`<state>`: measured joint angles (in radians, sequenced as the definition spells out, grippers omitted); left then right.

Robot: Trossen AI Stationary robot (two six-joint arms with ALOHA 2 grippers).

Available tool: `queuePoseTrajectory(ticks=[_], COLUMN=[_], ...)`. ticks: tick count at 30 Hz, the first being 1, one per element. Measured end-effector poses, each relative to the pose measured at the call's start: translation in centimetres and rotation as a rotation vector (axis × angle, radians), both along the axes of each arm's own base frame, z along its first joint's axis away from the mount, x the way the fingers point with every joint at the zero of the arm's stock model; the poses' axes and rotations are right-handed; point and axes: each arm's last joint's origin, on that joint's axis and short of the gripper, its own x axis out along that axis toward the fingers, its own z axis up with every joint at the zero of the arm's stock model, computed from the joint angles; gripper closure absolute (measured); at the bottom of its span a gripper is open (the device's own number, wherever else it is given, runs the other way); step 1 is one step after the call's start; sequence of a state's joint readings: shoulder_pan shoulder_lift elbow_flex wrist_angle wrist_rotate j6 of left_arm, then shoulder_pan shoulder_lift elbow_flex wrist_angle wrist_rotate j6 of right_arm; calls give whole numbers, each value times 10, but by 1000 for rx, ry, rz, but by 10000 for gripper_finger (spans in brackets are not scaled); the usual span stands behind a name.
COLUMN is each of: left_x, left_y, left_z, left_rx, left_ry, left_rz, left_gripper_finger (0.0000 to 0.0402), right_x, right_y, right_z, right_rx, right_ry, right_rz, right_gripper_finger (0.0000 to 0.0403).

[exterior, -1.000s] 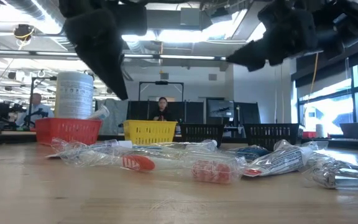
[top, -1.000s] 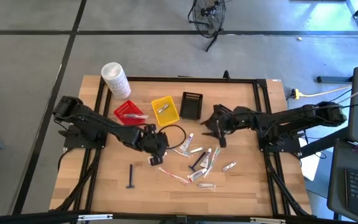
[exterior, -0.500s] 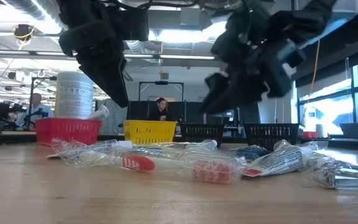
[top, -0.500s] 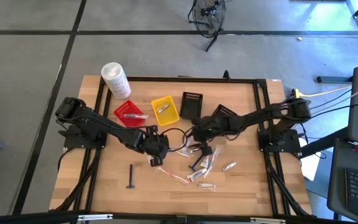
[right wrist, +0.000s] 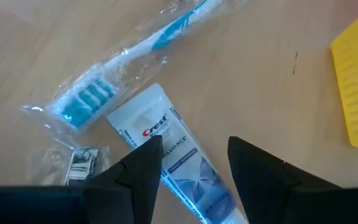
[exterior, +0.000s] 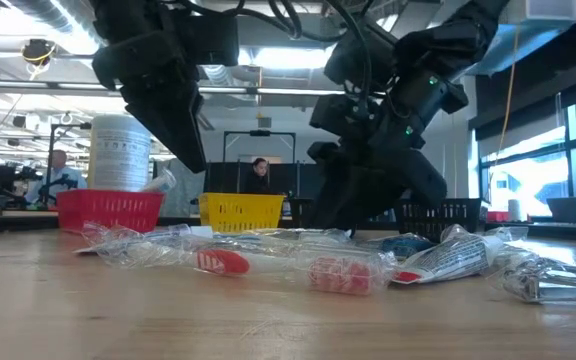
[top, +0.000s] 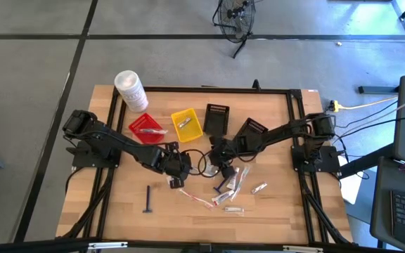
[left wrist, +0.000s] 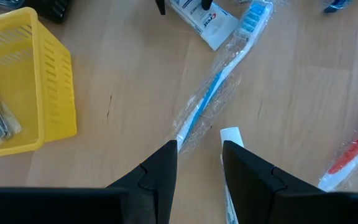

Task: Pick & Place Travel size toiletries
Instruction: Put the toothpaste into the left black bin

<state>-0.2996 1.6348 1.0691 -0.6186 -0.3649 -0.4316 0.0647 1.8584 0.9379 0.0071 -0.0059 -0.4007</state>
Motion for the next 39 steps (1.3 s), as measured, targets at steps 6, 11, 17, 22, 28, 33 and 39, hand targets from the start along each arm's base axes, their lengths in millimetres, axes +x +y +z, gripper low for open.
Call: queuePoseTrajectory(ticks=[6,11,17,22,28,33,39], left_x=[0,0,1,2,2,2,2], left_y=[0,0,0,0,0,-1,-1], left_z=[0,0,0,1,1,1,1], left_rx=[0,-1,-3,-5,-6,-6,-2], left_ry=[-2,-2,-10,-18,-19,-19,-17], left_rz=[1,0,0,1,0,0,-7], left_gripper_finger=[277,277,277,277,277,277,277], right_x=[0,-2,-6,-12,-12,-10,-9], right_y=[1,4,10,9,9,8,3], right_z=[1,4,23,27,13,7,5], right_rx=[0,-2,2,0,-6,-50,-92], right_ry=[1,3,-40,3,58,61,62], right_rz=[3,11,32,30,33,24,0], right_gripper_finger=[191,178,183,198,204,197,193])
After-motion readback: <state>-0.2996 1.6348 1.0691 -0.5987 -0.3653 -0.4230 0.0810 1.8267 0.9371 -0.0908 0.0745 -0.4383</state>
